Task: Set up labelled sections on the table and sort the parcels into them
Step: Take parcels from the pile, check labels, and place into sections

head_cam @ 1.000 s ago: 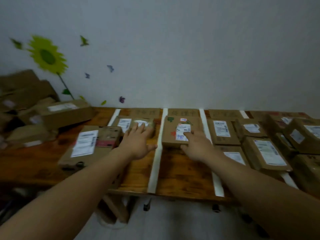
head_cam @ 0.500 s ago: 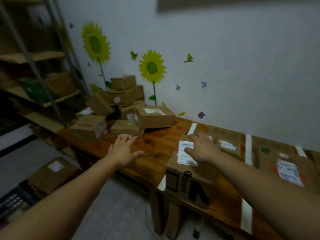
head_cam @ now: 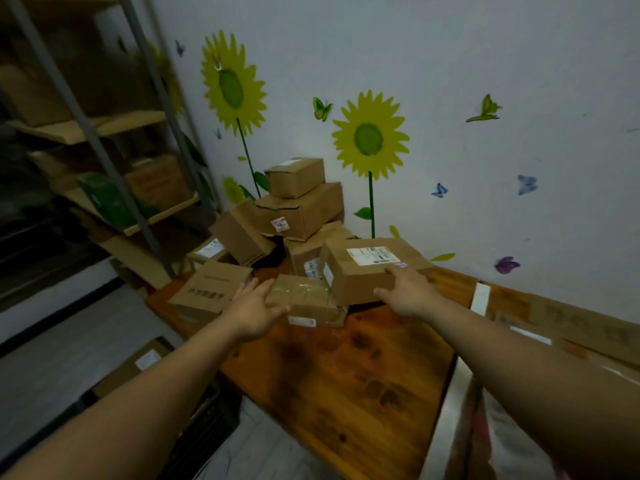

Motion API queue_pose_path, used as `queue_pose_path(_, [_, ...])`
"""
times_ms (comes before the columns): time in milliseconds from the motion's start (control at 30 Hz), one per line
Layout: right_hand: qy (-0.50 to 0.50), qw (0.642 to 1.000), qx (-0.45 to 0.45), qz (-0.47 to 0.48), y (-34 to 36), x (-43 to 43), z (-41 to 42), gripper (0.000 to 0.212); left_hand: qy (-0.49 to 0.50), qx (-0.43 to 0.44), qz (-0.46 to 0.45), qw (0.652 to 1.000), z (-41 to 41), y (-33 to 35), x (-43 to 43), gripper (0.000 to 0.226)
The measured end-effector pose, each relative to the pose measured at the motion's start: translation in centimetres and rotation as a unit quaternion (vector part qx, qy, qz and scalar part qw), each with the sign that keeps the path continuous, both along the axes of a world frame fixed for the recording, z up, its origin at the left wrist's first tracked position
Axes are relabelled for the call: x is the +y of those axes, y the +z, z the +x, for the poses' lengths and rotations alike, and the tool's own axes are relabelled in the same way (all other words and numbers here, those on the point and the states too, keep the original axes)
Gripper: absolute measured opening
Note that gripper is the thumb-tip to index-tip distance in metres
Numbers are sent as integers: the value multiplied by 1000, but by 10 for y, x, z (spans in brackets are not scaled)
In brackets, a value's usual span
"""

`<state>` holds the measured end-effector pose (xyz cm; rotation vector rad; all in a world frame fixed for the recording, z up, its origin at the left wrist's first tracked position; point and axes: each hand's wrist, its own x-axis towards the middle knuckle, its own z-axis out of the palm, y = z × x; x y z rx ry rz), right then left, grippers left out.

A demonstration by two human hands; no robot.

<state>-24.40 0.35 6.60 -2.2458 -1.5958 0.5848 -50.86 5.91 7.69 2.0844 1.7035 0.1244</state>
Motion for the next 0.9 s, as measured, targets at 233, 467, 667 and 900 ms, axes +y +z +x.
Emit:
queue_pose_path(233, [-44, 995, 80, -28, -30, 58, 13, 70, -114, 13, -19, 993, 62, 3, 100, 74])
queue_pose_path(467, [-156, 965, 208, -27, -60, 90, 12, 52, -199, 16, -32, 979, 144, -25, 177, 71])
queue_pose_path(667, [-254, 902, 348, 23, -67, 117, -3, 48, -263, -21, -119, 957, 174, -47, 238, 63])
queue_pose_path(900, [-327, 861, 385, 56, -76, 133, -25, 42, -302, 3, -176, 937, 170, -56, 264, 52])
